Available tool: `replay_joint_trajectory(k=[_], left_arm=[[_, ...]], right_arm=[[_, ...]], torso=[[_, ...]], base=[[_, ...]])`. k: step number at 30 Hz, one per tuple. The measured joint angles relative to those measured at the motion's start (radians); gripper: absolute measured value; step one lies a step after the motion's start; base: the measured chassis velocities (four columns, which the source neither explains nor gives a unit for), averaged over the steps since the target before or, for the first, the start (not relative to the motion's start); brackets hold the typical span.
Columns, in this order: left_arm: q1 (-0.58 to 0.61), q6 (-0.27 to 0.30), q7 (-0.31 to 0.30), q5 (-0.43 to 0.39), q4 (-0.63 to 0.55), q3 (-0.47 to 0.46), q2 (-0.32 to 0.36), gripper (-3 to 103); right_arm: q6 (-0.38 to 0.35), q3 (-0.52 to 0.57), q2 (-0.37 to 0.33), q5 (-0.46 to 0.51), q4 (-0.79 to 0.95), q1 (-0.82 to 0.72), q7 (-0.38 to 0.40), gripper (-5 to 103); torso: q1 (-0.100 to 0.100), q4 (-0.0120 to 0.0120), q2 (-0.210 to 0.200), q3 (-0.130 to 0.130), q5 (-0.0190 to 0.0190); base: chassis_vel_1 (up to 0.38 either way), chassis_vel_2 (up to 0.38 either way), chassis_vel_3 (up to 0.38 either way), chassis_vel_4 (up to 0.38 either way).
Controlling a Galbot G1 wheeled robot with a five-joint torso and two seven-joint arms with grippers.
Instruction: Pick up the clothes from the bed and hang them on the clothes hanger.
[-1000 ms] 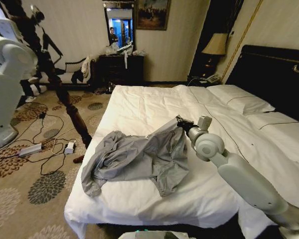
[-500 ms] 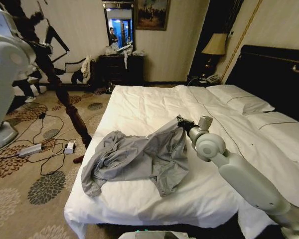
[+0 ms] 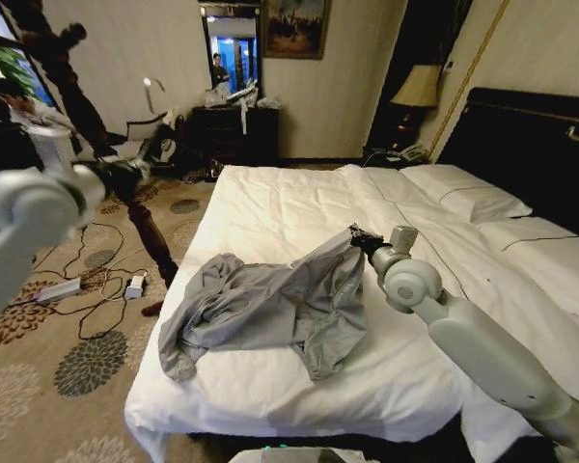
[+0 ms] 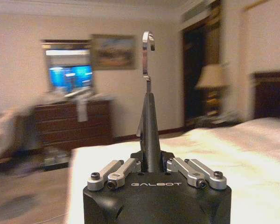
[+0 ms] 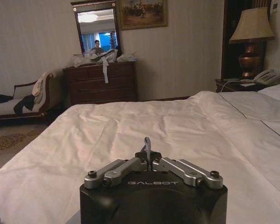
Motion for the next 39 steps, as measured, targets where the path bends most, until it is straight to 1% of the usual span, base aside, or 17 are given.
replay_joint_trajectory(k=[3,4,5,6,7,8,9,11,13,14,18,19,22,26,29,31,39], left_arm=[[0.155,-0.073,0.103,0.002,-0.03,-0.088,-0.005,18],[0.155,-0.073,0.103,0.002,-0.03,-0.088,-0.005,18],[0.199,-0.1,0.134,0.011,-0.033,-0.106,-0.007,18],[0.257,-0.146,0.189,0.036,-0.032,-0.118,-0.008,18],[0.28,-0.17,0.227,0.05,-0.03,-0.114,-0.009,18],[0.293,-0.192,0.26,0.059,-0.024,-0.103,-0.013,18],[0.293,-0.192,0.26,0.059,-0.024,-0.103,-0.013,18],[0.322,-0.217,0.32,0.07,-0.022,-0.083,-0.023,18],[0.336,-0.229,0.364,0.075,-0.028,-0.068,-0.029,18],[0.336,-0.229,0.364,0.075,-0.028,-0.068,-0.029,18],[0.374,-0.236,0.448,0.085,-0.06,-0.058,-0.032,18],[0.374,-0.236,0.448,0.085,-0.06,-0.058,-0.032,18],[0.416,-0.239,0.49,0.089,-0.096,-0.065,-0.02,18],[0.451,-0.243,0.516,0.1,-0.14,-0.069,-0.003,18],[0.461,-0.243,0.516,0.107,-0.19,-0.057,-0.002,18],[0.458,-0.238,0.506,0.136,-0.239,-0.011,-0.011,18],[0.52,-0.238,0.509,0.177,-0.259,-0.006,-0.005,18]], right_arm=[[0.0,-0.007,0.0,-0.01,-0.012,0.006,0.0,0],[0.0,-0.007,0.0,-0.01,-0.012,0.006,0.0,0],[0.0,-0.008,0.0,-0.011,-0.014,0.008,0.0,0],[0.0,-0.009,-0.003,-0.011,-0.017,0.009,0.0,0],[0.0,0.0,-0.01,-0.011,-0.016,0.0,0.001,0],[0.0,0.016,-0.021,-0.011,-0.013,-0.015,0.005,0],[0.0,0.016,-0.021,-0.011,-0.013,-0.015,0.005,0],[-0.001,0.038,-0.033,-0.011,-0.013,-0.033,0.013,0],[-0.001,0.054,-0.043,-0.011,-0.015,-0.049,0.018,0],[-0.001,0.054,-0.043,-0.011,-0.015,-0.049,0.018,0],[-0.002,0.082,-0.06,-0.014,-0.015,-0.081,0.024,0],[-0.002,0.082,-0.06,-0.014,-0.015,-0.081,0.024,0],[-0.003,0.097,-0.073,-0.014,-0.014,-0.096,0.026,0],[-0.004,0.096,-0.078,-0.017,-0.023,-0.093,0.026,0],[-0.004,0.079,-0.078,-0.02,-0.029,-0.078,0.026,0],[-0.005,0.058,-0.073,-0.022,-0.023,-0.065,0.027,0],[-0.006,0.058,-0.074,-0.02,-0.005,-0.069,0.03,0]], torso=[[0.0,-0.0004,0.0,0.0,0.0005],[0.0,-0.0004,0.0,0.0,0.0005],[0.0,-0.0004,0.0,0.0,0.0006],[0.0,0.0002,0.0,0.0,0.0],[0.0,0.001,0.0,0.0,-0.0003],[0.0,0.0008,0.0,0.0,0.0],[0.0,0.0008,0.0,0.0,0.0],[0.0,-0.0007,0.0,0.0,-0.0002],[0.0,-0.001,0.0,0.0,0.0006],[0.0,-0.001,0.0,0.0,0.0006],[0.0,0.0003,0.0,0.0,0.0002],[0.0,0.0003,0.0,0.0,0.0002],[0.0,-0.0005,0.0,0.0,0.0002],[0.0,-0.0001,0.0,0.0,0.0003],[0.0,0.0,0.0,0.0,0.0002],[0.0,-0.0002,0.0,0.0,0.0],[0.0,-0.0002,0.0,0.0,0.0002]], base=[[0.0,0.0,0.0,0.0],[0.0,0.0,0.0,0.0],[0.0,0.0,0.0,0.0],[0.0,0.0,0.0,0.0],[0.0,0.0,0.0,0.0],[0.0,0.0,0.0,0.0],[0.0,0.0,0.0,0.0],[0.0,0.0,0.0,0.0],[0.0,0.0,0.0,0.0],[0.0,0.0,0.0,0.0],[0.0,0.0,0.0,0.0],[0.0,0.0,0.0,0.0],[0.0,0.0,0.0,0.0],[0.0,0.0,0.0,0.0],[0.0,0.0,0.0,0.0],[0.0,0.0,0.0,0.0],[0.0,0.0,0.0,0.0]])
